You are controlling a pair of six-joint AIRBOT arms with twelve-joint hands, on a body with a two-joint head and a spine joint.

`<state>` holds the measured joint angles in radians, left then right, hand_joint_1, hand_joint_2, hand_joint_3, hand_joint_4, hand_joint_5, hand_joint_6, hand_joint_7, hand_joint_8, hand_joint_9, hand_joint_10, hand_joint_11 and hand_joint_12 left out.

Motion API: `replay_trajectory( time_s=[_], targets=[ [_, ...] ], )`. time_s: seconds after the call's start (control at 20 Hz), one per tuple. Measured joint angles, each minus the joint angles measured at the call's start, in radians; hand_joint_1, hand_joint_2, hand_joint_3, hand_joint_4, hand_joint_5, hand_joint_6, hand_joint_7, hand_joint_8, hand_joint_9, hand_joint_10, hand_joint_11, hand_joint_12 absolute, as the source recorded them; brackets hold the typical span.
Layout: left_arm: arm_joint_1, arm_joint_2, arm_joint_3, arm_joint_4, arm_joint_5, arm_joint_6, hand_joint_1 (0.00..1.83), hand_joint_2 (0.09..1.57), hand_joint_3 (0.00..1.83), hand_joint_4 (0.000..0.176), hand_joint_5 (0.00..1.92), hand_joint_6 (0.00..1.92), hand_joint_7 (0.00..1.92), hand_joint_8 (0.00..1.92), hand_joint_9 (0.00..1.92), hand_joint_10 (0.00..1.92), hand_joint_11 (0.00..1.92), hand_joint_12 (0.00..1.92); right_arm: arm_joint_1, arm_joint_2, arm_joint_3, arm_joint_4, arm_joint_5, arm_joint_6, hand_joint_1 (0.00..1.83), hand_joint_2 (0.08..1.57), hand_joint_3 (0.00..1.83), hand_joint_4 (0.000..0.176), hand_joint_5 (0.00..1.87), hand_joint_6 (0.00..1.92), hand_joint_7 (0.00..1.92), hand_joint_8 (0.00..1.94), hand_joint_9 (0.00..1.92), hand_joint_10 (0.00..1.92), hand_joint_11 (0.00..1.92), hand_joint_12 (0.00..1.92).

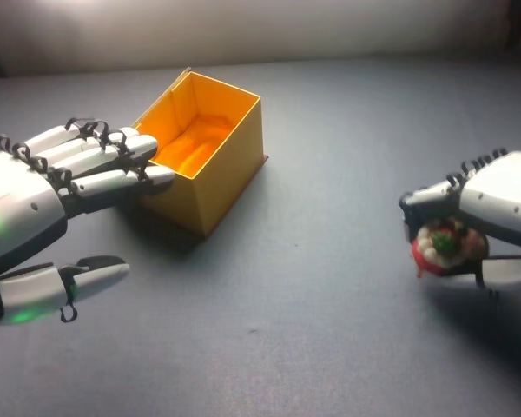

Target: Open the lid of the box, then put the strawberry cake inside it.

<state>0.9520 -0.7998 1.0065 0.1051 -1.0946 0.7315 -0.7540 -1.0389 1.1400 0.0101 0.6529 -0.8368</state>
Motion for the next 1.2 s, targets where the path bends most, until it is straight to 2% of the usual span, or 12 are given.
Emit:
replay_trajectory(
  time_s=[0.2,0.35,0.45,0.6,0.65,0.75,0.8,0.85,0.95,1.1,1.15,1.2],
  targets=[
    [0.017,0.007,-0.008,-0.006,-0.008,-0.007,0.35,1.44,0.01,0.008,0.25,0.0,0.08,0.0,0.04,0.0,0.0,0.75,0.089,0.0,-0.004,-0.072,0.017,0.006,1.18,1.3,0.0,0.0,0.64,1.23,0.71,1.74,0.92,1.9,1.0,1.92],
    [0.026,0.007,-0.01,0.0,-0.014,-0.016,0.35,1.45,0.0,0.01,0.23,0.01,0.04,0.0,0.03,0.01,0.0,0.73,0.154,-0.016,0.022,-0.082,0.03,0.008,1.22,1.24,0.0,0.0,0.65,1.29,0.87,1.42,0.9,1.44,0.83,1.69],
    [0.026,0.007,-0.01,0.005,-0.018,-0.024,0.26,1.46,0.0,0.036,0.18,0.0,0.01,0.0,0.0,0.0,0.0,0.61,0.187,-0.04,0.045,-0.084,0.024,0.008,1.21,1.26,0.0,0.0,0.65,1.25,0.83,1.53,0.9,1.52,0.85,1.77],
    [0.026,0.003,-0.01,0.027,-0.016,-0.048,0.29,1.45,0.0,0.031,0.19,0.0,0.01,0.0,0.02,0.01,0.0,0.72,0.268,-0.092,0.082,-0.12,-0.003,0.008,1.29,1.29,0.0,0.0,0.6,1.36,0.65,1.53,0.68,1.7,0.53,1.84],
    [0.026,-0.003,-0.01,0.035,-0.018,-0.053,0.3,1.45,0.0,0.024,0.19,0.0,0.03,0.0,0.02,0.01,0.0,0.69,0.294,-0.11,0.097,-0.12,-0.002,0.009,1.17,1.26,0.0,0.0,0.65,1.36,0.81,1.4,0.77,1.21,0.61,1.68],
    [0.026,-0.016,-0.008,0.047,-0.012,-0.067,0.39,1.44,0.0,0.0,0.25,0.01,0.11,0.01,0.07,0.01,0.0,0.76,0.333,-0.14,0.128,-0.127,-0.001,0.009,1.2,1.26,0.0,0.0,0.7,1.17,0.77,1.61,0.88,1.63,0.88,1.89],
    [0.026,-0.023,-0.003,0.057,-0.012,-0.073,0.38,1.44,0.0,0.0,0.25,0.01,0.12,0.01,0.06,0.01,0.0,0.74,0.348,-0.153,0.142,-0.127,-0.009,0.008,1.19,1.27,0.01,0.0,0.67,1.37,0.72,1.54,1.01,1.86,1.11,1.91],
    [0.026,-0.031,0.003,0.061,-0.013,-0.08,0.37,1.44,0.0,0.0,0.25,0.01,0.12,0.01,0.07,0.01,0.0,0.74,0.368,-0.161,0.154,-0.136,-0.026,0.009,1.12,1.26,0.0,0.0,0.71,1.37,0.88,1.85,1.16,1.91,1.29,1.92],
    [0.024,-0.041,0.012,0.063,-0.001,-0.087,0.43,1.43,0.0,0.003,0.23,0.01,0.09,0.0,0.07,0.01,0.0,0.76,0.403,-0.188,0.186,-0.142,-0.043,0.008,1.18,1.28,0.0,0.0,0.73,1.19,0.65,1.74,0.77,1.85,0.96,1.92],
    [0.015,-0.053,0.02,0.076,0.009,-0.101,0.46,1.41,0.0,0.008,0.22,0.0,0.1,0.01,0.08,0.01,0.0,0.82,0.454,-0.236,0.219,-0.168,-0.062,0.009,1.33,1.2,0.0,0.0,0.8,0.98,0.78,1.38,0.84,1.58,0.74,1.77],
    [0.012,-0.056,0.025,0.085,0.008,-0.105,0.41,1.42,0.0,0.005,0.22,0.0,0.1,0.01,0.08,0.01,0.0,0.84,0.468,-0.249,0.223,-0.182,-0.065,0.008,1.23,1.23,0.0,0.0,0.88,1.03,0.64,1.59,0.44,1.57,0.38,1.89],
    [0.011,-0.058,0.029,0.086,0.011,-0.106,0.4,1.43,0.0,0.0,0.23,0.01,0.1,0.0,0.07,0.01,0.0,0.82,0.483,-0.265,0.228,-0.193,-0.066,0.009,1.21,1.25,0.0,0.0,0.8,1.02,0.71,1.67,0.72,1.85,0.75,1.92]
  ],
)
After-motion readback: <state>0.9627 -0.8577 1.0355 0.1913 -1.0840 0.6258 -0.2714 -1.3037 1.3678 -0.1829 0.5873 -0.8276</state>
